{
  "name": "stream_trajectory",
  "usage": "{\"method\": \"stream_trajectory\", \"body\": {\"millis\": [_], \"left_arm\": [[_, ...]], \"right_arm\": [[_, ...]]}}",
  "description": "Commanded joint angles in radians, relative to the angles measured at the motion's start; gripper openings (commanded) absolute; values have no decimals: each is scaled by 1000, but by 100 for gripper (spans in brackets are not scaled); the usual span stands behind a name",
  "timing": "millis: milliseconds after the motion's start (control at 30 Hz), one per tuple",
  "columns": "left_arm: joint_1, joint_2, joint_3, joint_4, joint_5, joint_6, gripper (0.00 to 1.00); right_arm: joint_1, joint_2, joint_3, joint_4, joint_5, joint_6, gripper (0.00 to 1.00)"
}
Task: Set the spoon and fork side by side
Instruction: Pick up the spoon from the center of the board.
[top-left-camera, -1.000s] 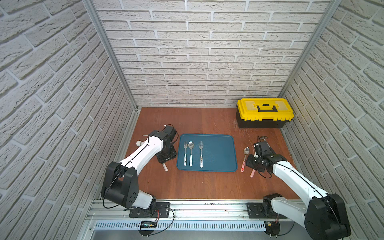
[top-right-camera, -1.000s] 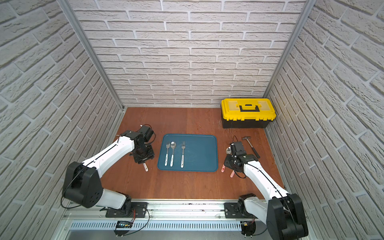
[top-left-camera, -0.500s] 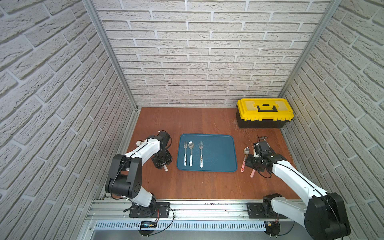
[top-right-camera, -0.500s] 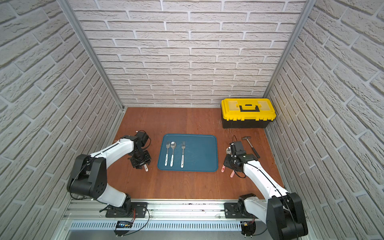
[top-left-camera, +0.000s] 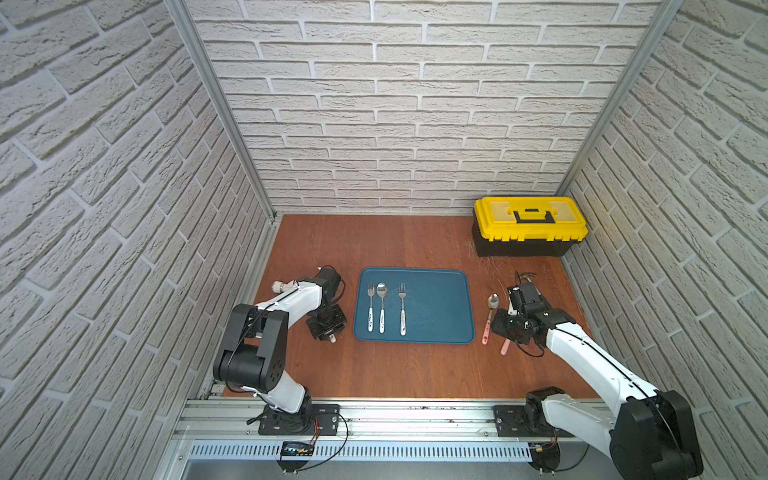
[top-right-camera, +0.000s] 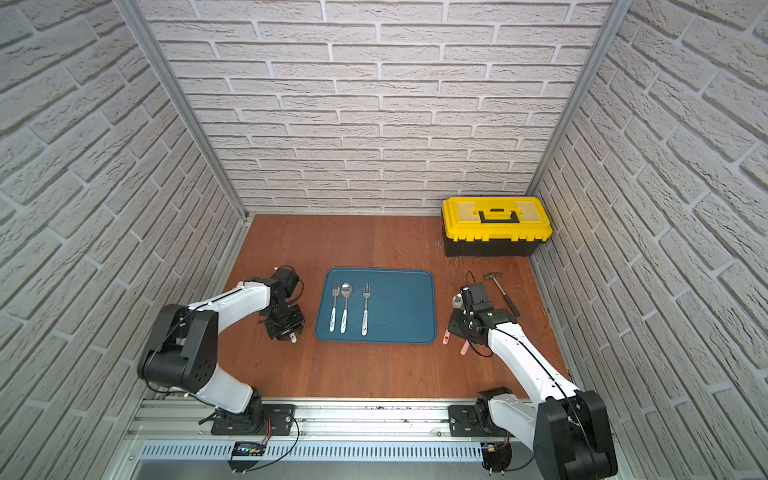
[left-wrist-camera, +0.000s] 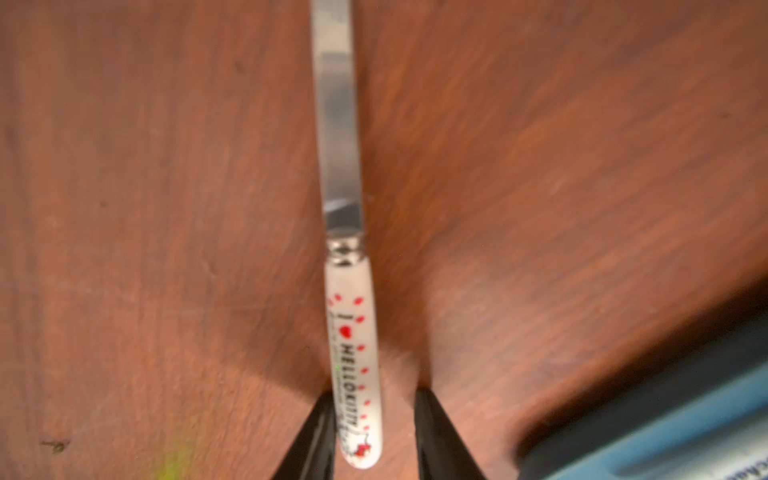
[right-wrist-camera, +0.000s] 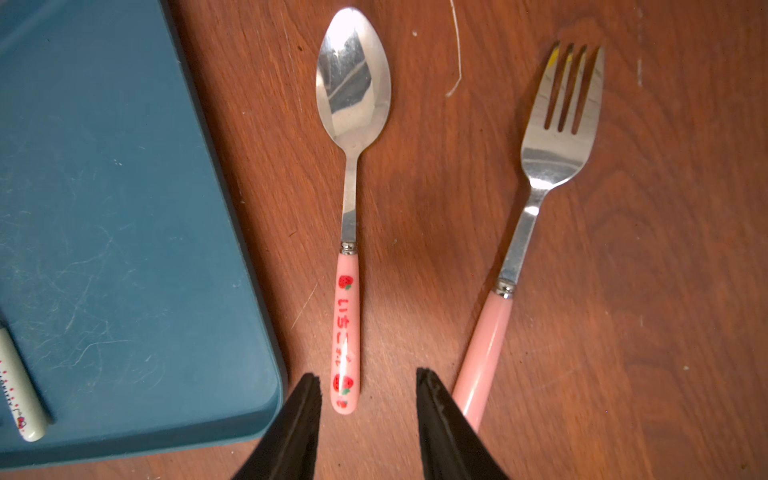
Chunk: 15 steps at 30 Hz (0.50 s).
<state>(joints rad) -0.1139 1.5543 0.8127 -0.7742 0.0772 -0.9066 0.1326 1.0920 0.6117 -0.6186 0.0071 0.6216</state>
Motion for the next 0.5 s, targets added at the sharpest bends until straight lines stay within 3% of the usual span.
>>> {"method": "stream_trajectory", "body": {"millis": [0, 467], "left_arm": [[7, 2, -71, 27, -23, -11, 30], [-7, -41, 3, -16, -47, 35, 15]], "right_arm": [[-7, -19, 3, 2, 14, 17, 43], [-6, -12, -5, 14, 14, 33, 42]]}}
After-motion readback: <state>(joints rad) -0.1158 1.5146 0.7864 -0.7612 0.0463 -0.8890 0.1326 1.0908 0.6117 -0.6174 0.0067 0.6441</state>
